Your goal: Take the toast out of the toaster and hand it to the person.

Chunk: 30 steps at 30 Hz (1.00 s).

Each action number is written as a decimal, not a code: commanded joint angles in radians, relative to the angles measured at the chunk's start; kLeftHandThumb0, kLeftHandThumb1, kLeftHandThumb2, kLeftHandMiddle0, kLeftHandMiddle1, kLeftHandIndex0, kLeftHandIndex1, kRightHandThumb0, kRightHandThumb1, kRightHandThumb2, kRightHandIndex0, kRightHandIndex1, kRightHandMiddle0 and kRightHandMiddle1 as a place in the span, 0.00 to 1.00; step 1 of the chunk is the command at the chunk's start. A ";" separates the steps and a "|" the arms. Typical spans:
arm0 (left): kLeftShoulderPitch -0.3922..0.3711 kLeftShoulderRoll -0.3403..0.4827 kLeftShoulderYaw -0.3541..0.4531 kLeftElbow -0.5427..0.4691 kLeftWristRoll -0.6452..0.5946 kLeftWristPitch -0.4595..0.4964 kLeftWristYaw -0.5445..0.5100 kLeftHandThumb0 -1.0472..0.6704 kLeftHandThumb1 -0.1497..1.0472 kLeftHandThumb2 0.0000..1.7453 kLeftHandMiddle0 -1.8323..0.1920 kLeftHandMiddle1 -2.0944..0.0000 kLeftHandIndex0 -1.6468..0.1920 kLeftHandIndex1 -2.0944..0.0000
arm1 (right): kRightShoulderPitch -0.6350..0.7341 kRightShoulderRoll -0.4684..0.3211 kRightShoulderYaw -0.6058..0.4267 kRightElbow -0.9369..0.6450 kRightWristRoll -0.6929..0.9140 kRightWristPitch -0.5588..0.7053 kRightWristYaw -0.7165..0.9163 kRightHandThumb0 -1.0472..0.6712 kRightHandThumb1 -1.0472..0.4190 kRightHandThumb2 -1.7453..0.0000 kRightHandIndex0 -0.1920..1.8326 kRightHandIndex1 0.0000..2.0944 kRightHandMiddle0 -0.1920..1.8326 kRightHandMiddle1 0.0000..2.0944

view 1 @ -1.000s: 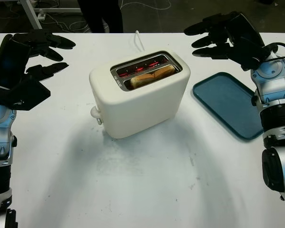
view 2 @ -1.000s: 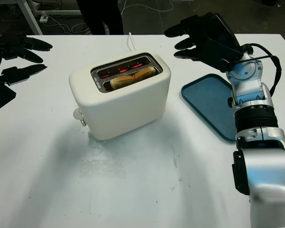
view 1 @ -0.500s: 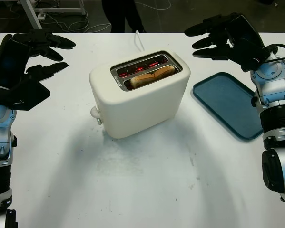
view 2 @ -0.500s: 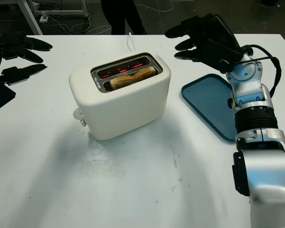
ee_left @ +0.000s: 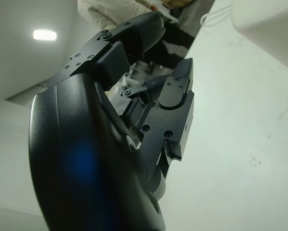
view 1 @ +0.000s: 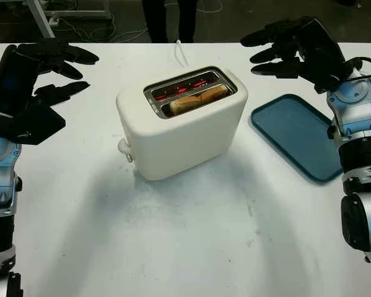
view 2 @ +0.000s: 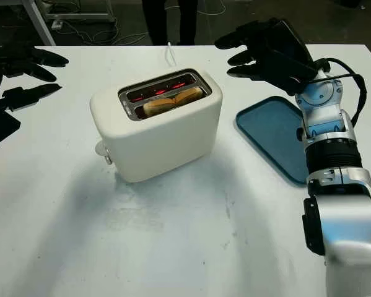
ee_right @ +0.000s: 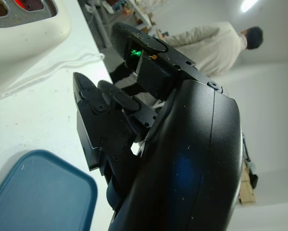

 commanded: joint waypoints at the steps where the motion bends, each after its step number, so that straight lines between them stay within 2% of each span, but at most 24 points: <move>1: 0.001 0.003 0.003 -0.005 0.003 -0.001 0.004 0.59 0.81 0.00 0.55 0.57 0.47 0.76 | 0.006 -0.011 0.003 0.000 -0.007 -0.020 -0.013 0.65 0.20 1.00 0.66 0.01 0.60 0.00; 12: 0.004 -0.003 0.005 -0.015 0.000 0.011 0.006 0.60 0.81 0.00 0.55 0.57 0.47 0.76 | 0.003 -0.007 -0.001 0.012 0.001 -0.031 -0.006 0.65 0.20 1.00 0.66 0.01 0.60 0.00; 17: -0.001 0.002 0.003 0.004 0.000 -0.018 0.005 0.61 0.81 0.00 0.55 0.57 0.47 0.76 | 0.002 0.001 -0.009 0.018 0.020 -0.030 0.006 0.67 0.20 1.00 0.66 0.01 0.60 0.00; 30: -0.005 -0.001 0.002 -0.009 0.007 0.010 0.006 0.59 0.81 0.00 0.55 0.57 0.47 0.76 | -0.001 -0.009 0.001 0.015 -0.001 -0.042 -0.003 0.65 0.20 1.00 0.66 0.01 0.60 0.00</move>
